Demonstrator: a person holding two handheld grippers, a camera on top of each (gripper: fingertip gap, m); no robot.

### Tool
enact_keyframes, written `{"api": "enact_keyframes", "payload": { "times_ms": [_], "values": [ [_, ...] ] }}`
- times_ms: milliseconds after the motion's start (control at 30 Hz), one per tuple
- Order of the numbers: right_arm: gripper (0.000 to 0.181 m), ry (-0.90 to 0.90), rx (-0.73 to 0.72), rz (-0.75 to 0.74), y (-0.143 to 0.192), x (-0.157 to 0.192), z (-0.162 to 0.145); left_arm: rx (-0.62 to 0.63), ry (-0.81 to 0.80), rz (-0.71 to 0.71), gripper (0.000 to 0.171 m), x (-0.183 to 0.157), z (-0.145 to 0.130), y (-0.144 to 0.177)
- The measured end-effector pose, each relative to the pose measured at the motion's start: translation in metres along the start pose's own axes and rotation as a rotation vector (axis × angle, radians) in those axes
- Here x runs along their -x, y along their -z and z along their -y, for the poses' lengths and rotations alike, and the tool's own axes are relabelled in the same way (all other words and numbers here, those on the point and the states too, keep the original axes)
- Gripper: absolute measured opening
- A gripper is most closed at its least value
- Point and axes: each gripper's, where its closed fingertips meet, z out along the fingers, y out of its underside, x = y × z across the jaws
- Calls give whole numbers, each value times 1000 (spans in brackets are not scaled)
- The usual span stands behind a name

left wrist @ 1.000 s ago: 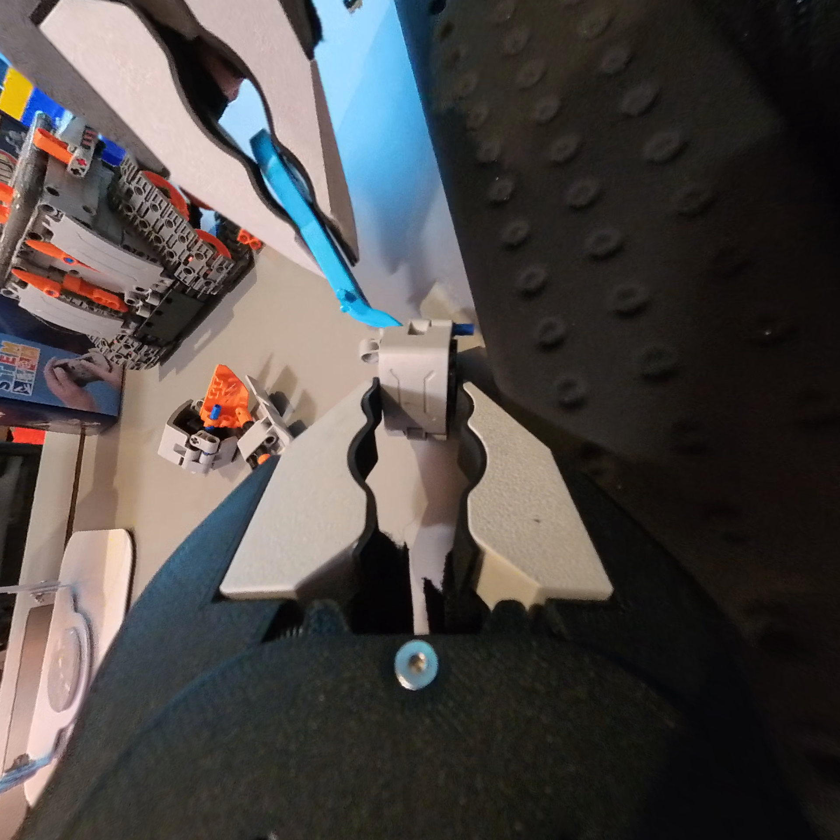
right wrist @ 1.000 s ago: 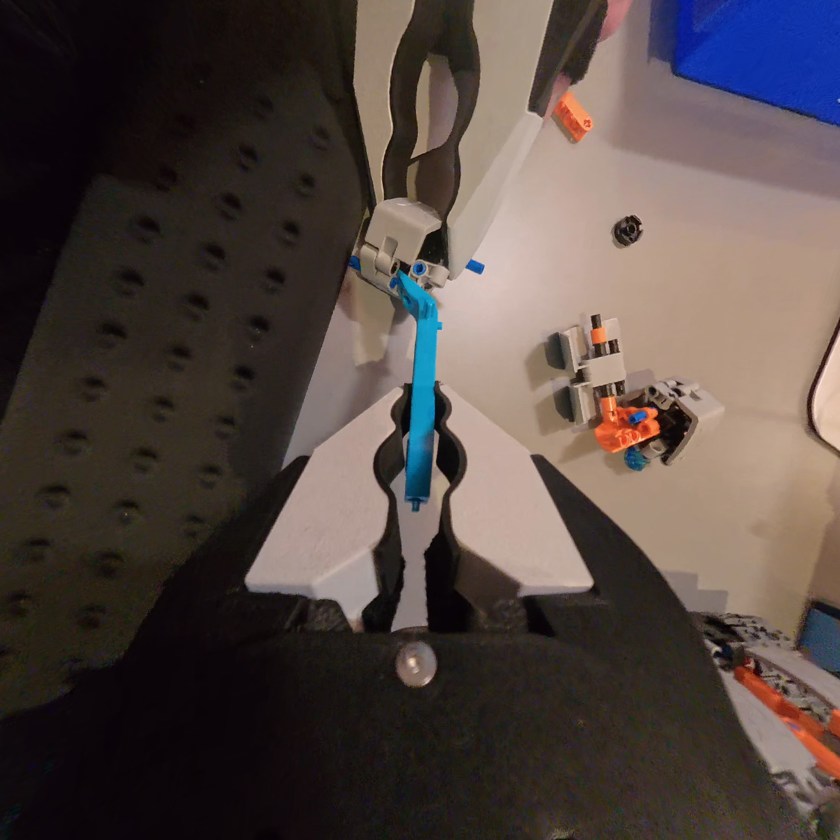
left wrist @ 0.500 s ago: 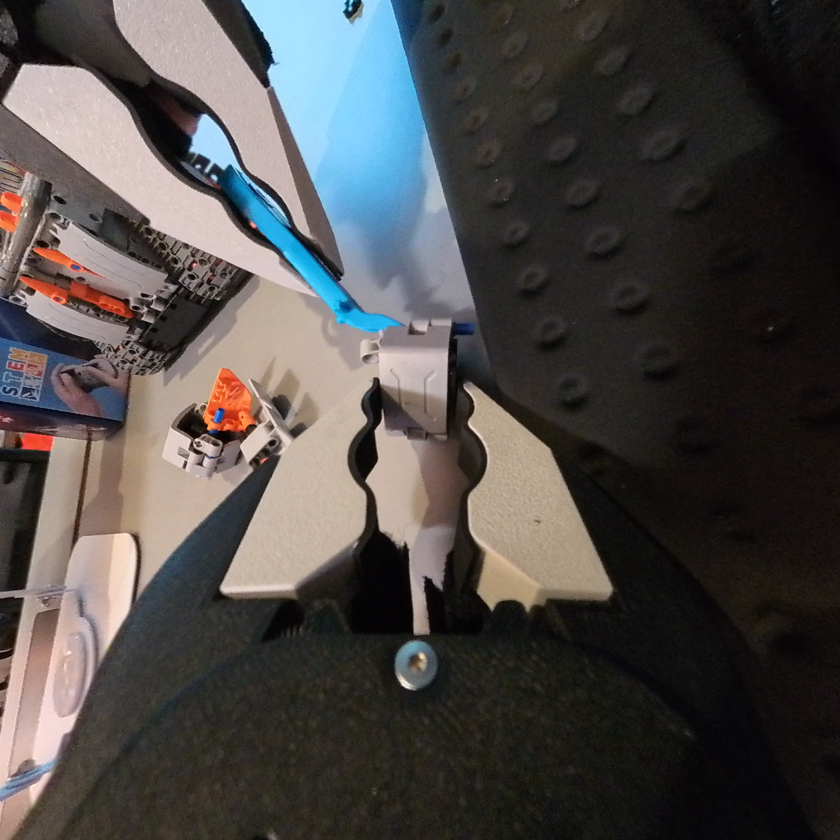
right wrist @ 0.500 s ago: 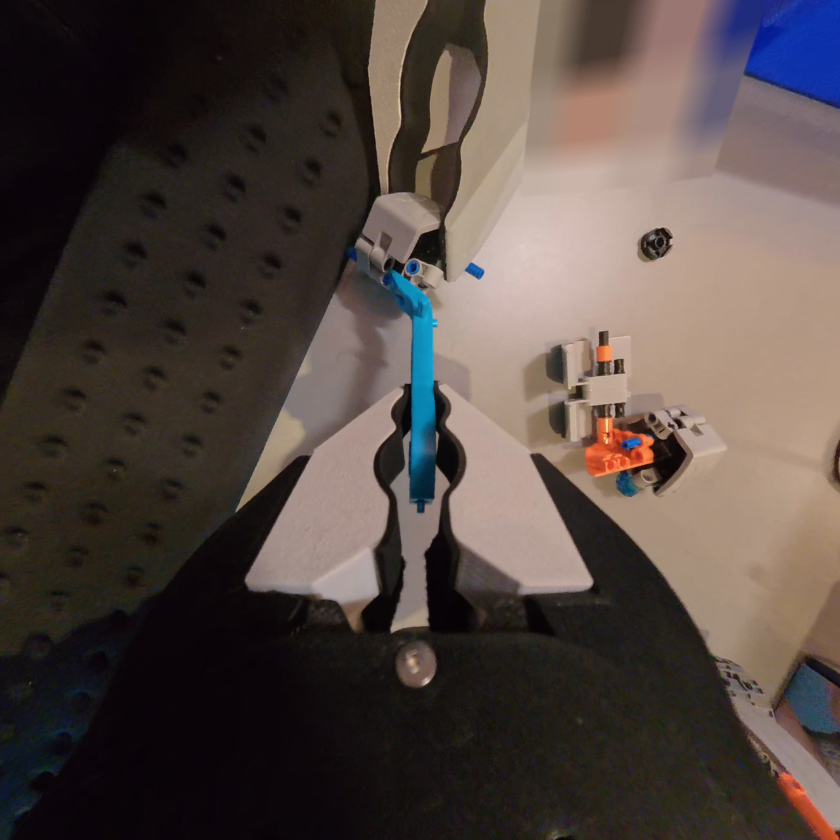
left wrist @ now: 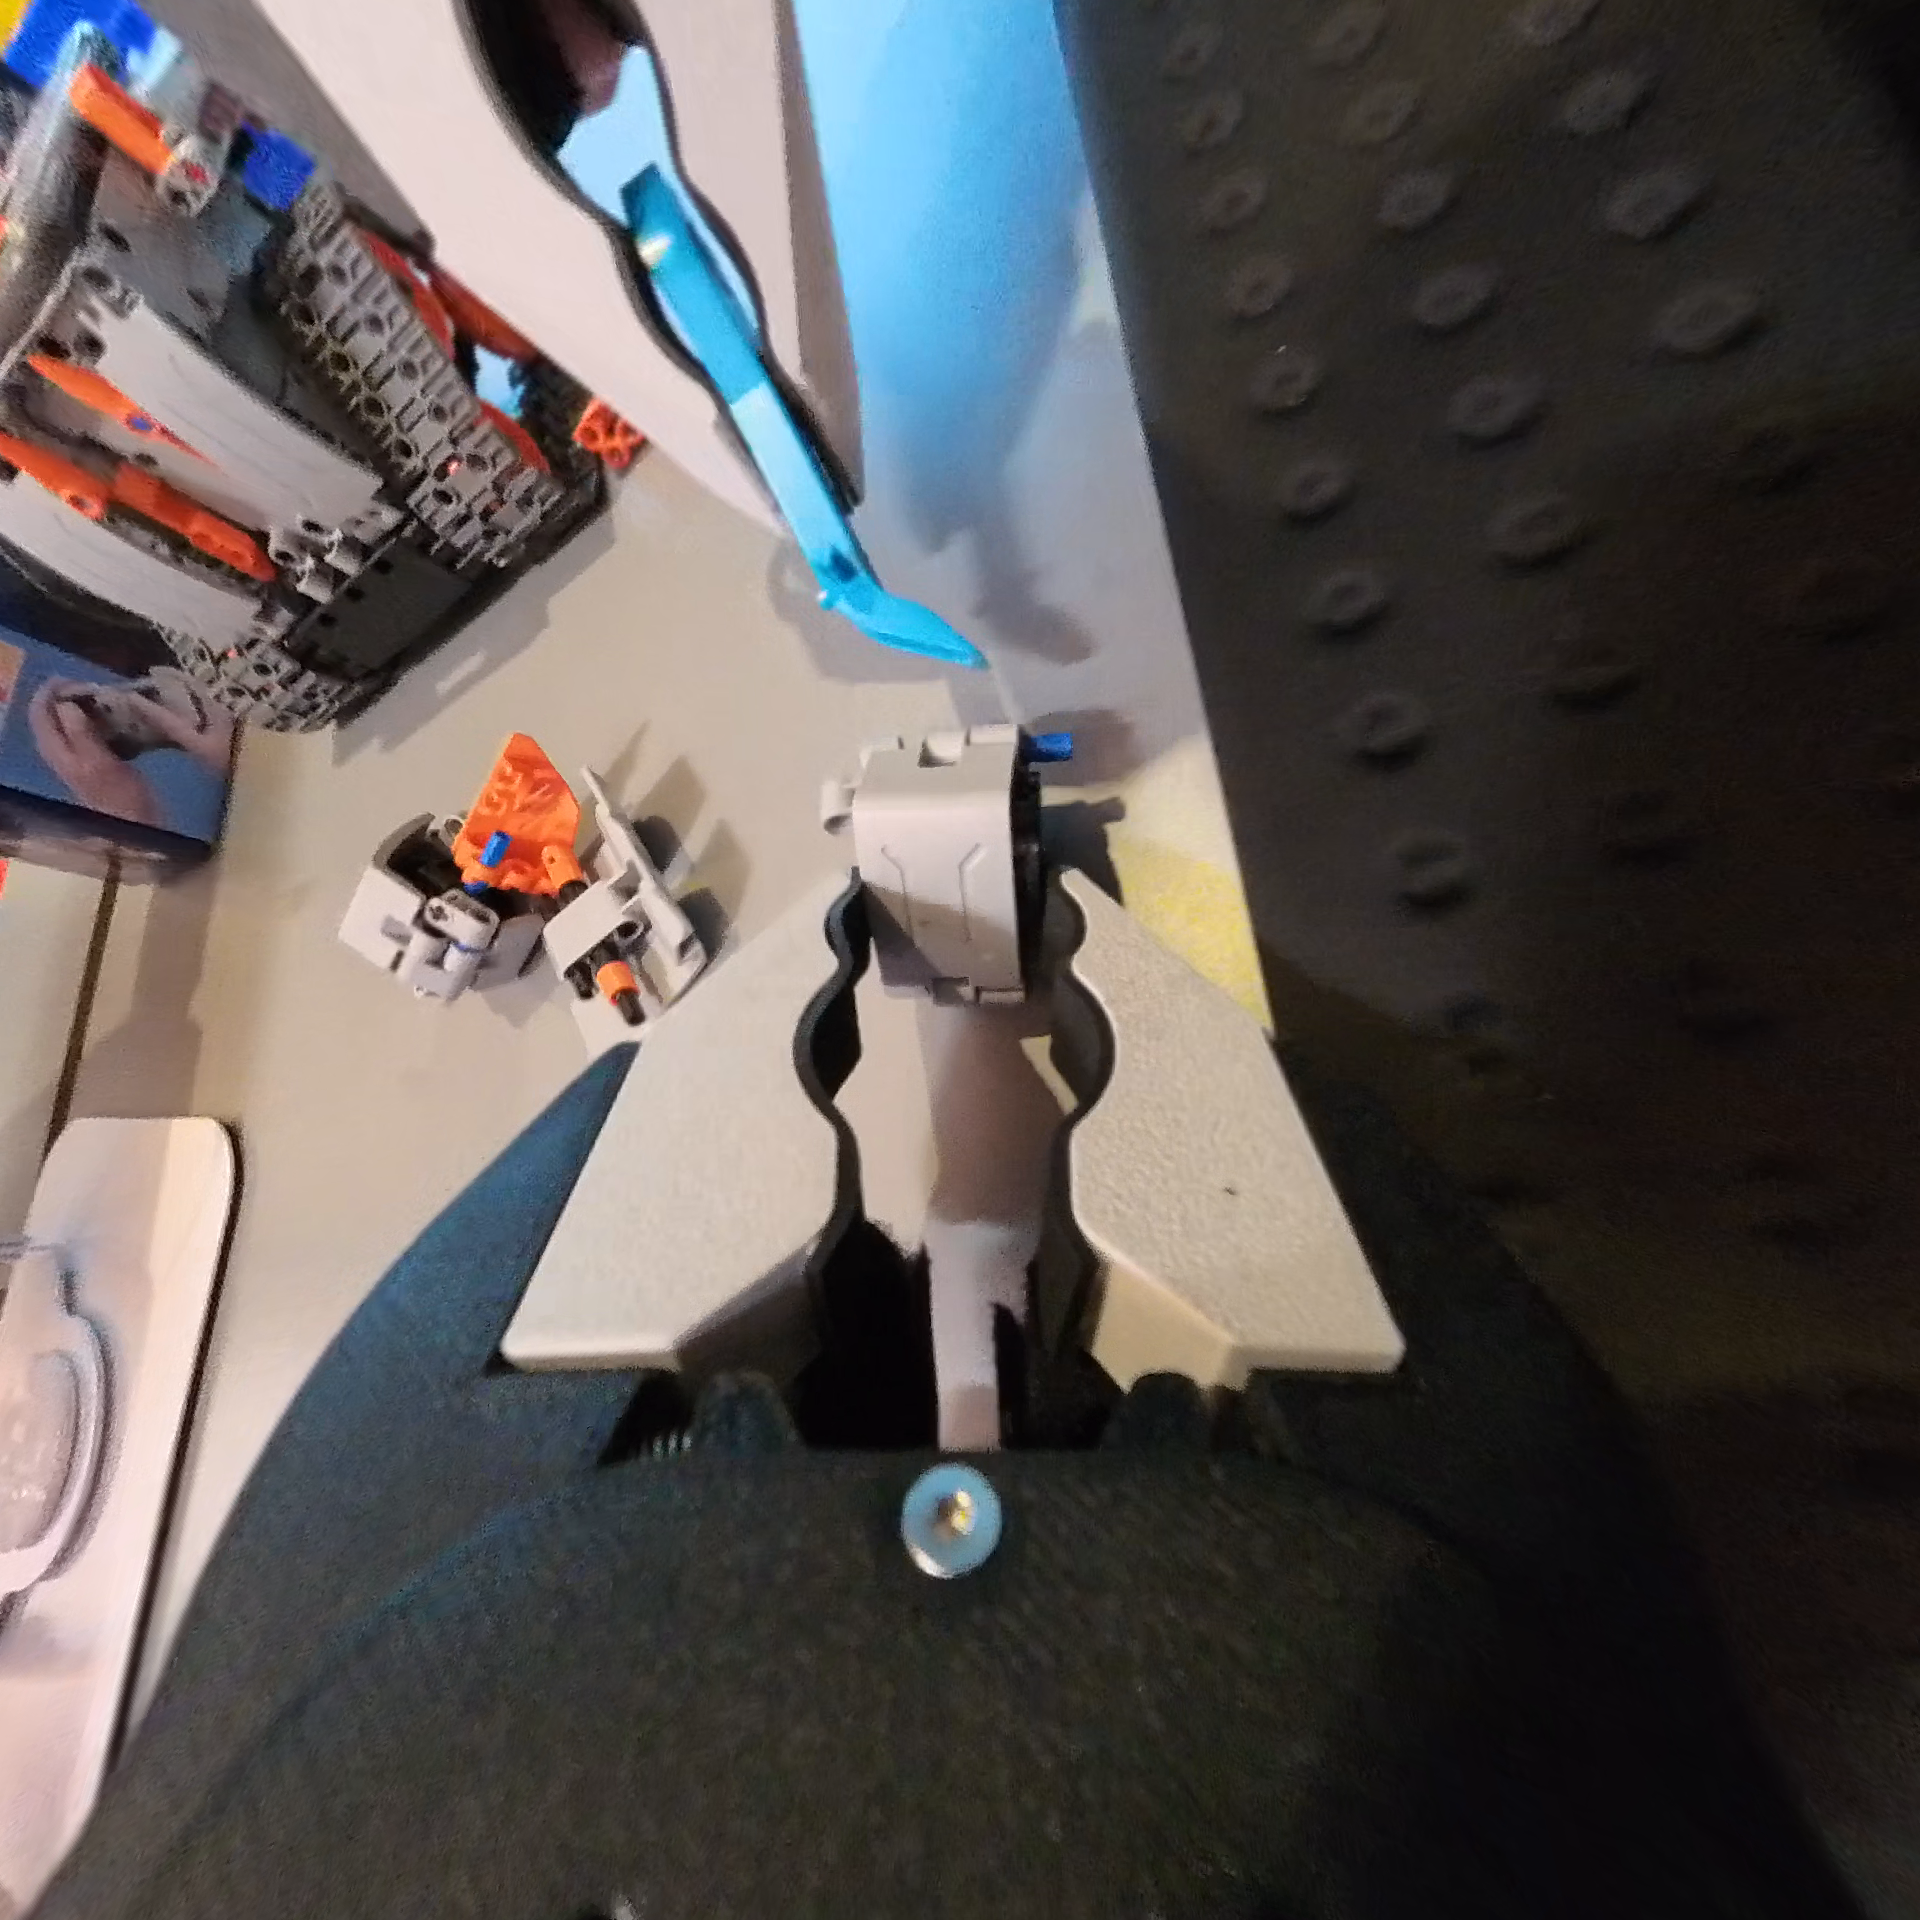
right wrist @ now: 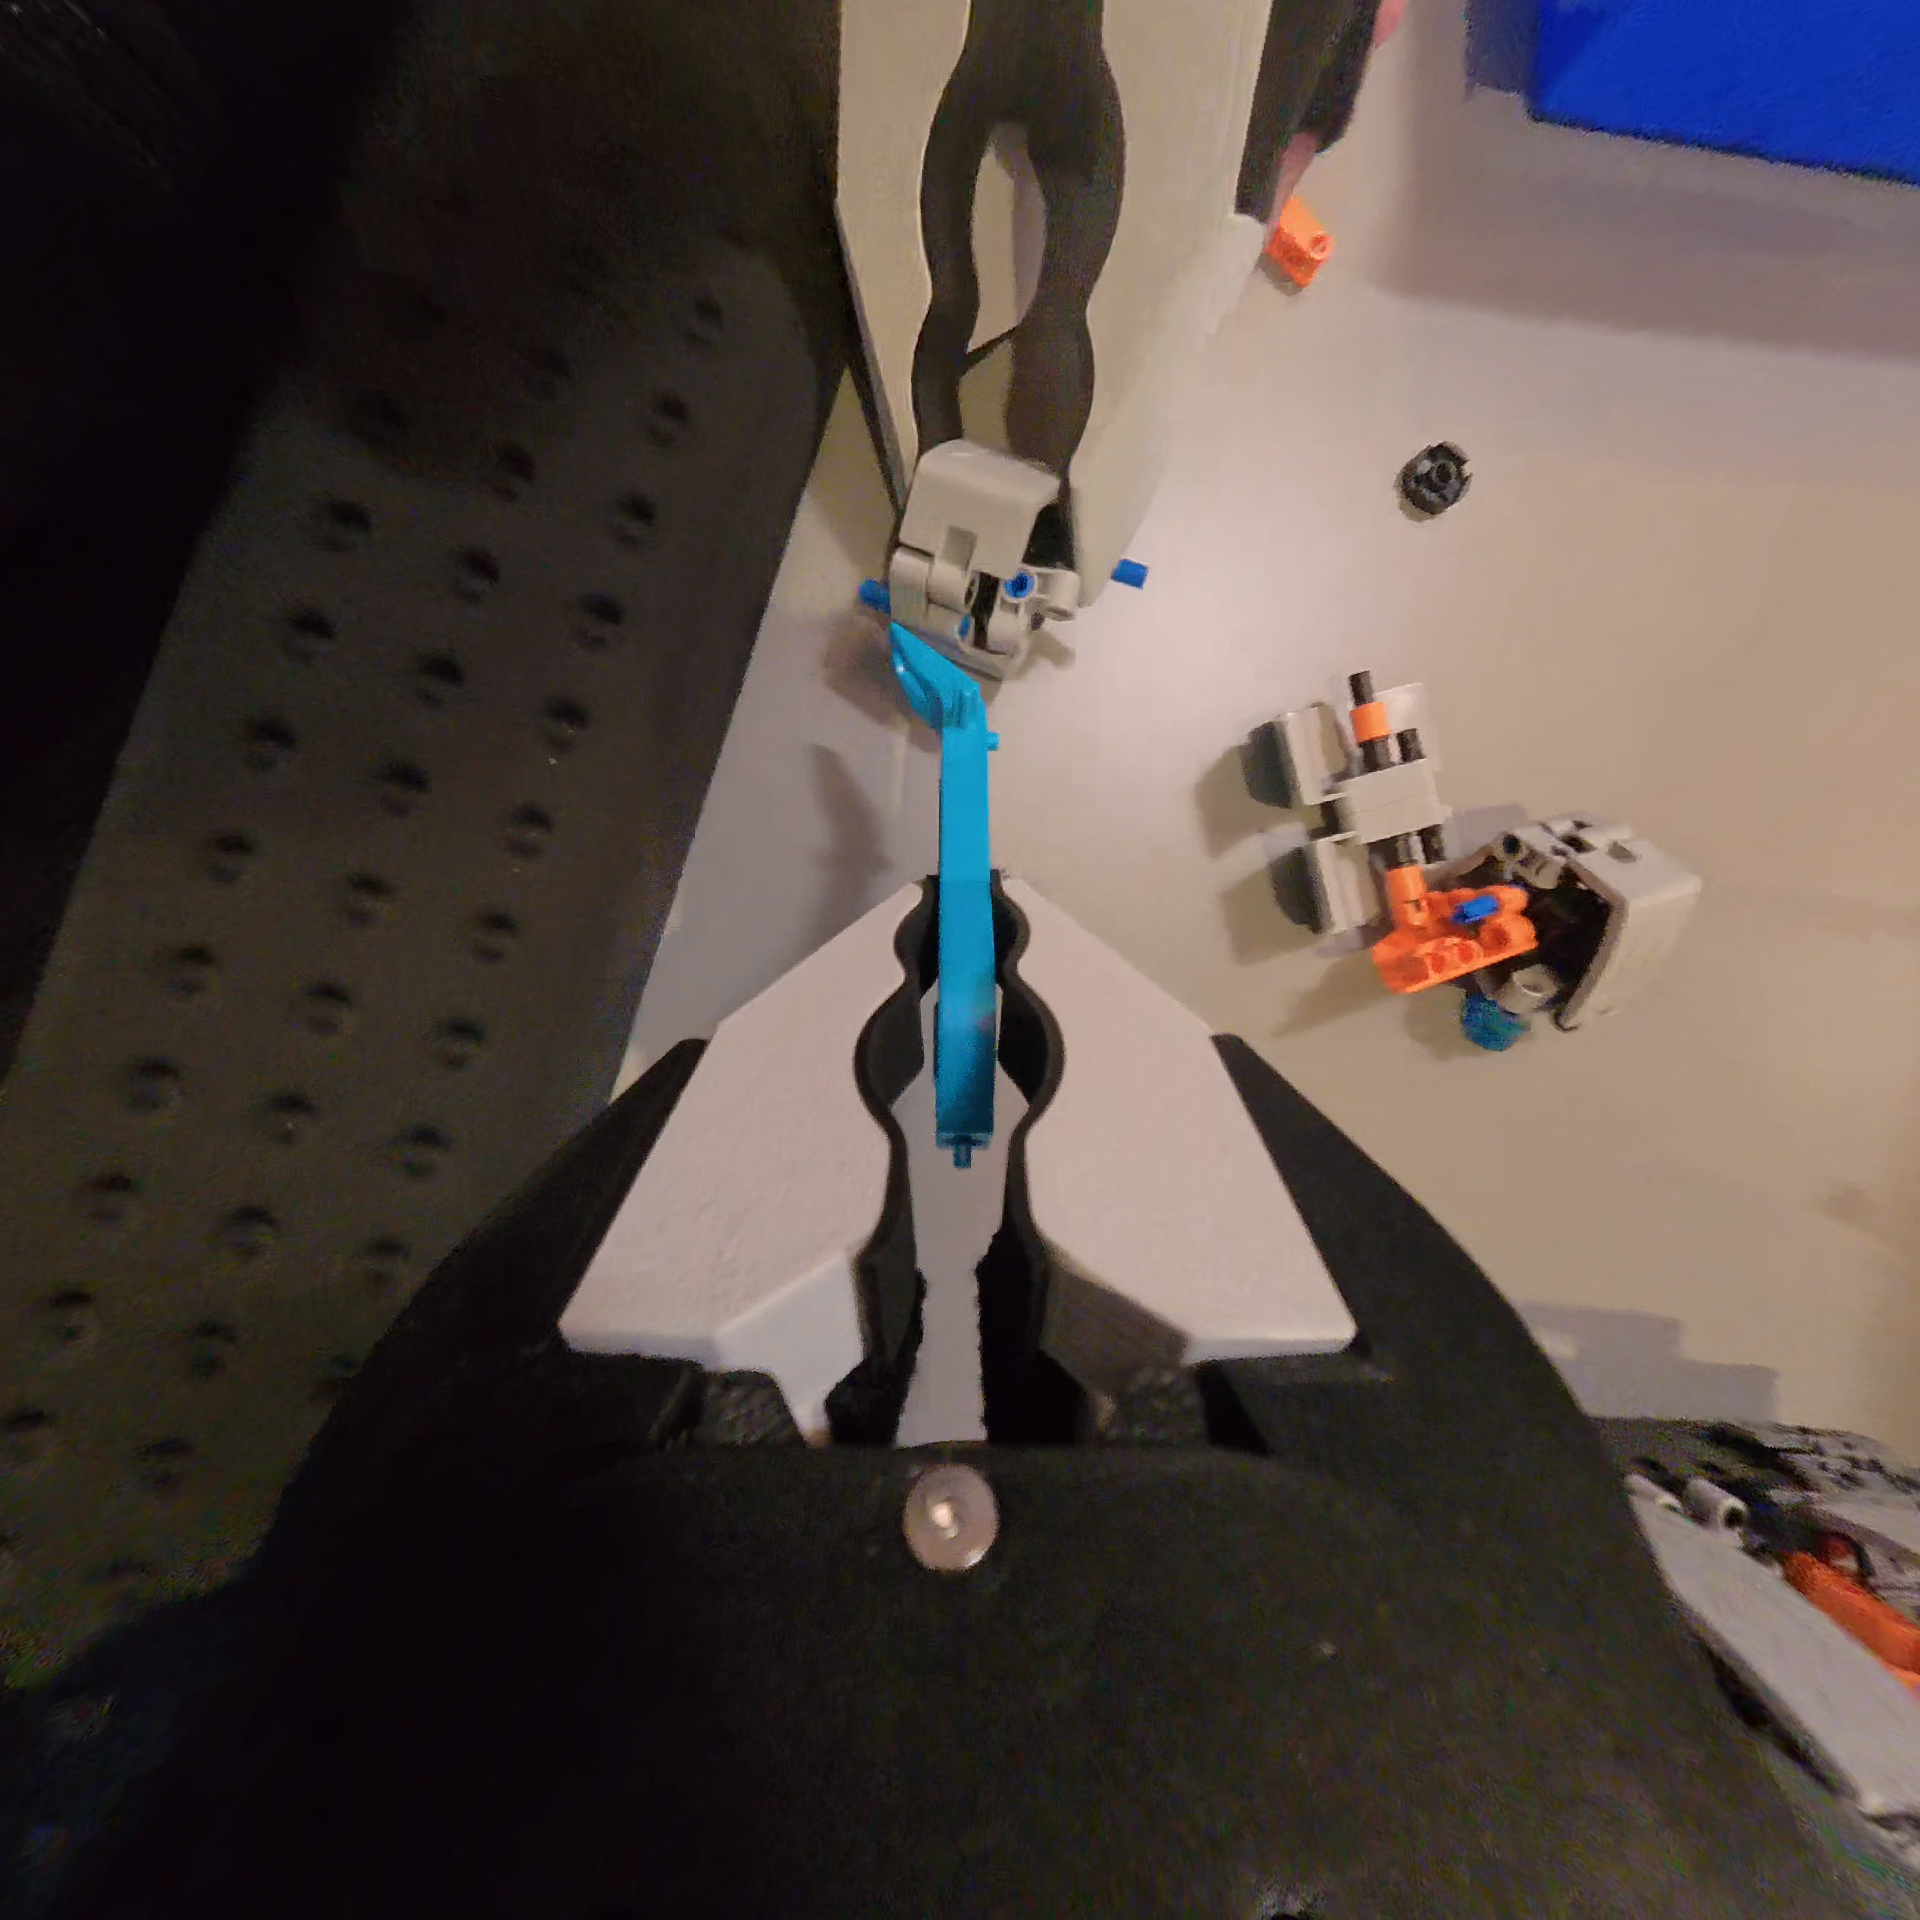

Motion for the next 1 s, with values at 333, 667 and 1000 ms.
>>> {"api": "enact_keyframes", "payload": {
  "times_ms": [333, 667, 1000],
  "values": [
    [5, -101, -157, -177, 12, -20, 4, -72, 154, 42, 59, 27, 15, 20],
    [5, -32, -211, -366, 29, -34, 33, -71, 156, 187, 7, 56, 44, 16],
    [42, -365, -579, -96, 53, -28, 57, 82, -426, 640, 1, 87, 53, 42]
  ]
}}
